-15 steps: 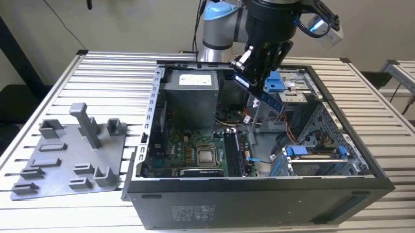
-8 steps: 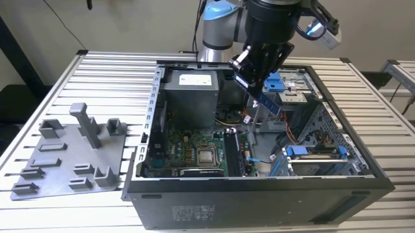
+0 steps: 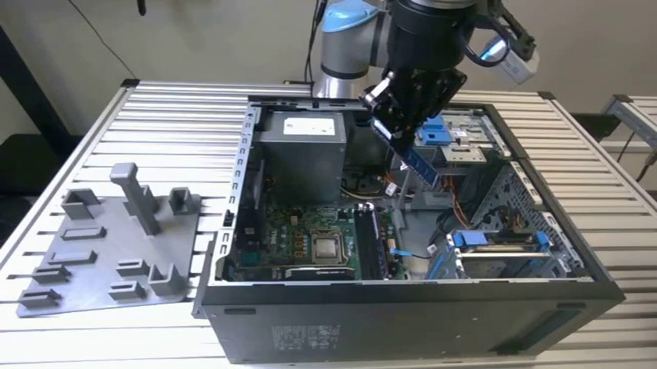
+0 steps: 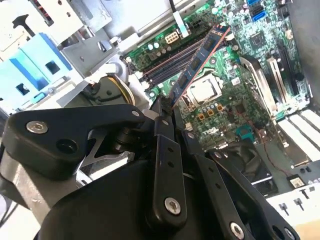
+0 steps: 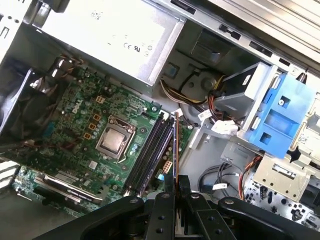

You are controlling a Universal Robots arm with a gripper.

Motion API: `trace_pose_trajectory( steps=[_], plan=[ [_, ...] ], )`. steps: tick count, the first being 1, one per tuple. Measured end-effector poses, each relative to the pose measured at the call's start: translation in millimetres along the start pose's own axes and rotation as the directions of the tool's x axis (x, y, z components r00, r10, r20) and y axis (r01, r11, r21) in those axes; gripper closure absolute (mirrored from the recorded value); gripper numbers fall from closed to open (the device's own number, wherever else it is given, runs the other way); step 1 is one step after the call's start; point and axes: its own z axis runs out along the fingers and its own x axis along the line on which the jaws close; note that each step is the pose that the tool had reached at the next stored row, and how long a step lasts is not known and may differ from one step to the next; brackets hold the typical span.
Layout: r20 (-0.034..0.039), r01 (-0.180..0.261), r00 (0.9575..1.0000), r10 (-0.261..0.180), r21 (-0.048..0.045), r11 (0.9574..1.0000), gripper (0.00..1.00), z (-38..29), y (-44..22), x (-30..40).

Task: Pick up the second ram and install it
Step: 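Insert the second ram into the second slot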

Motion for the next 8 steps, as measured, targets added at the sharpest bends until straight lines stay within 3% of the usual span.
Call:
trace_pose_trajectory(
  steps=[4, 8],
  plan=[
    [0.001, -0.069, 0.9976, 0.069, 0.0036, 0.9976, 0.86, 0.3, 0.0, 0.0],
    [0.0032, -0.138, 0.9905, 0.138, 0.0075, 0.9904, 0.86, 0.5, 0.0, 0.0]
  ],
)
